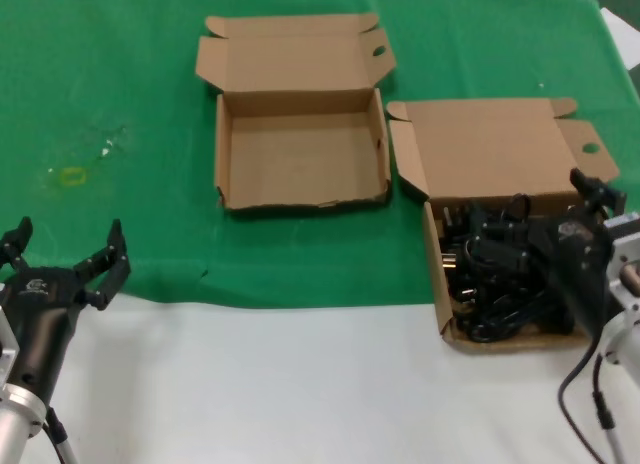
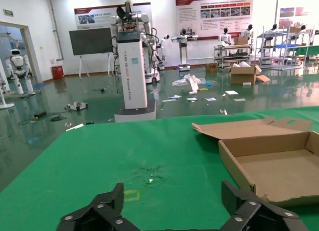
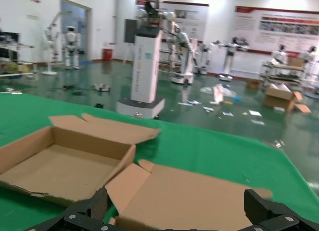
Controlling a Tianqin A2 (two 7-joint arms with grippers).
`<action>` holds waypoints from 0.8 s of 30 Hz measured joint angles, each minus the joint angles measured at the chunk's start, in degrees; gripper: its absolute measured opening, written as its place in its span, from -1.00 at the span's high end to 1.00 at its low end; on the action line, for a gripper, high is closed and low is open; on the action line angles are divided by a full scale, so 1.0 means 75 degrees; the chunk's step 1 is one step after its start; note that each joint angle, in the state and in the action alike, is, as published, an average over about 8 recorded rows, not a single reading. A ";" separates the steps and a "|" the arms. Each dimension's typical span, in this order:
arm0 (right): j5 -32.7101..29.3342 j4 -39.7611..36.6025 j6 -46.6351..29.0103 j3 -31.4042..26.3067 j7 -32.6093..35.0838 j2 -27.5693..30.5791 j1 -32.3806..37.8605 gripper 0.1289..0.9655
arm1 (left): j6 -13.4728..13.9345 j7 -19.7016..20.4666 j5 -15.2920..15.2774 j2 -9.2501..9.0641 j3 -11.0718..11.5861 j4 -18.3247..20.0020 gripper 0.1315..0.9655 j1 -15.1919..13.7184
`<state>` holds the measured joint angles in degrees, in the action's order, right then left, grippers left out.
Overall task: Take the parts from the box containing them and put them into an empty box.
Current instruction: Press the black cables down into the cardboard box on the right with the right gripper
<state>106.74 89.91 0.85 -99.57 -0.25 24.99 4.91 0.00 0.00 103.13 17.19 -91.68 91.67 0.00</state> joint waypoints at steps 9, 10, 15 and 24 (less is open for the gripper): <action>0.0505 0.0184 -0.0423 -0.1168 -0.0743 0.2069 0.0638 -1.00 | 0.0000 0.0000 0.0000 0.0000 0.0000 0.0000 -0.12 0.0000; 0.0493 0.0167 -0.0590 -0.1267 -0.0857 0.2290 0.0731 -1.00 | 0.0000 0.0000 0.0000 0.0000 0.0000 0.0000 -0.12 0.0000; 0.0238 -0.0022 -0.1751 -0.1626 -0.1250 0.3183 0.1268 -1.00 | 0.0000 0.0000 0.0000 0.0000 0.0000 0.0000 0.21 0.0000; -0.0566 -0.0675 -0.4455 -0.2097 -0.0905 0.3881 0.2755 -1.00 | 0.0000 0.0000 0.0000 0.0000 0.0000 0.0000 0.63 0.0000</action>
<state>102.49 84.85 -32.57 -115.30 -7.04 54.10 25.57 0.00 0.00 103.13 17.19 -91.68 91.67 0.00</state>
